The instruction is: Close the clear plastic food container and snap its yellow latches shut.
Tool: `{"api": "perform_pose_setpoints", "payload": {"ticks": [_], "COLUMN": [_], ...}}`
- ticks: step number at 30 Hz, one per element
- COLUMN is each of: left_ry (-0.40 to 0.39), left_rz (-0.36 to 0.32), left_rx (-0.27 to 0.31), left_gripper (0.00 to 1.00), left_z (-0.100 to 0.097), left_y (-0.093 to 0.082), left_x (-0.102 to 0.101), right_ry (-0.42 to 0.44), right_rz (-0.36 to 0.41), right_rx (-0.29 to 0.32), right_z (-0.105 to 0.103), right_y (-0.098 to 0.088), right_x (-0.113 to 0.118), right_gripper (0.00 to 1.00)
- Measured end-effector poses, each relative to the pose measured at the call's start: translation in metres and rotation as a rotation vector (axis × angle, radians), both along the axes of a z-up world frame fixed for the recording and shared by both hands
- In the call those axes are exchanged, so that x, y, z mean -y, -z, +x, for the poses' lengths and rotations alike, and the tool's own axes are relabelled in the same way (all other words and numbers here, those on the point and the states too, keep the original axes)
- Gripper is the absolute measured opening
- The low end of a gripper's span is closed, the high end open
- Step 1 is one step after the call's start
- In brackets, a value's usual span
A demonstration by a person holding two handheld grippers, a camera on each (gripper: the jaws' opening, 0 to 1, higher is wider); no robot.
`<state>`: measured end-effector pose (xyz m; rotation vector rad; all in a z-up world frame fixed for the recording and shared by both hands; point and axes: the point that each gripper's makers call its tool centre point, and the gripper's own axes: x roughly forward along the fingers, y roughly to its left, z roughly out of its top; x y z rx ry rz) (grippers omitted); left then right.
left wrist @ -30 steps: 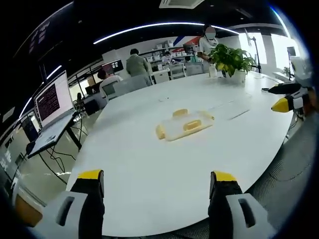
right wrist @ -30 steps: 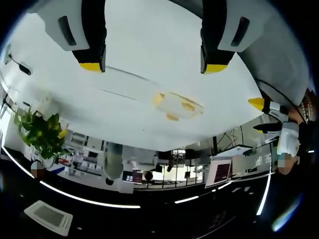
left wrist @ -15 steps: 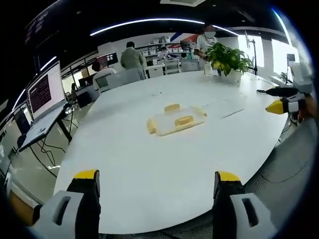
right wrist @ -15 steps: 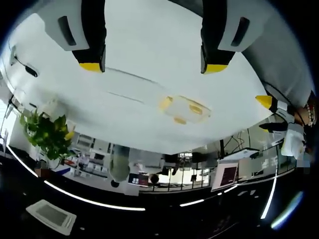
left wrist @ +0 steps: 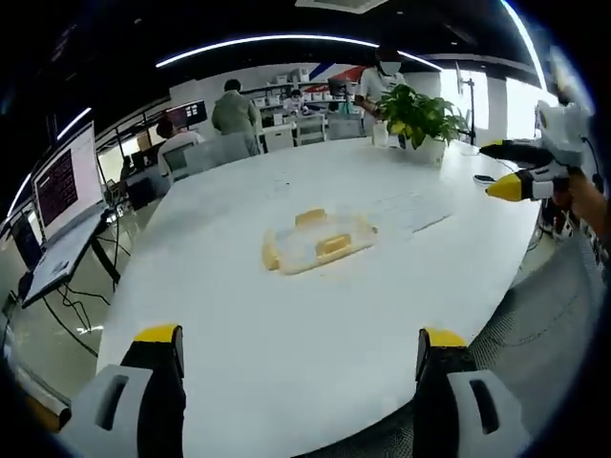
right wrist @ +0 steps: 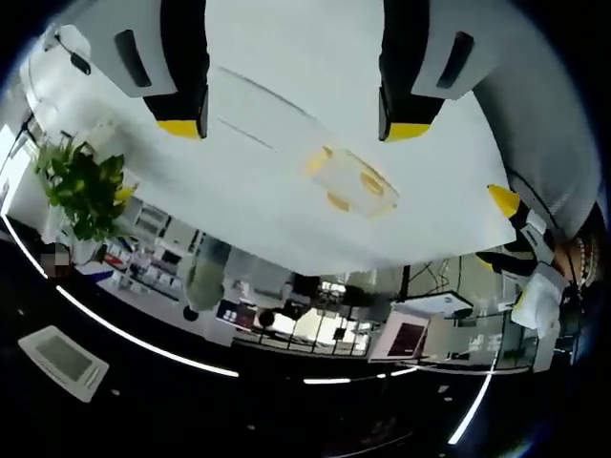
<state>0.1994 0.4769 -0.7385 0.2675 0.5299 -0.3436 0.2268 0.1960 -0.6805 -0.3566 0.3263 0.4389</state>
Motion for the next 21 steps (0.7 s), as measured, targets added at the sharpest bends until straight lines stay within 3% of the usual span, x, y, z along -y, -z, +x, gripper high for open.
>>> {"api": "perform_pose_setpoints", "payload": {"ticks": [4,12,15,21], "left_ry": [0.038,0.114,0.116,0.158], "left_rz": [0.046,0.149,0.23,0.291], "left_rx": [0.031,0.087,0.078,0.1], "left_gripper": [0.99,0.99,0.99,0.99], "left_z": [0.021,0.066,0.086,0.124], "left_y": [-0.004,-0.017,-0.015,-0.013], "left_x": [-0.007,-0.024,-0.038,-0.041], "right_ry": [-0.014,-0.083,-0.115,-0.187], "right_rz": [-0.092,-0.201,-0.267,-0.422], "right_rx": [0.035,0.063,0.082,0.115], "right_z": [0.017,0.043,0.059,0.09], "right_y": [-0.004,-0.003,-0.002,0.001], "right_x": [0.003,-0.009,-0.015,-0.028], "right_gripper": [0.71,0.7,0.7,0.69]}}
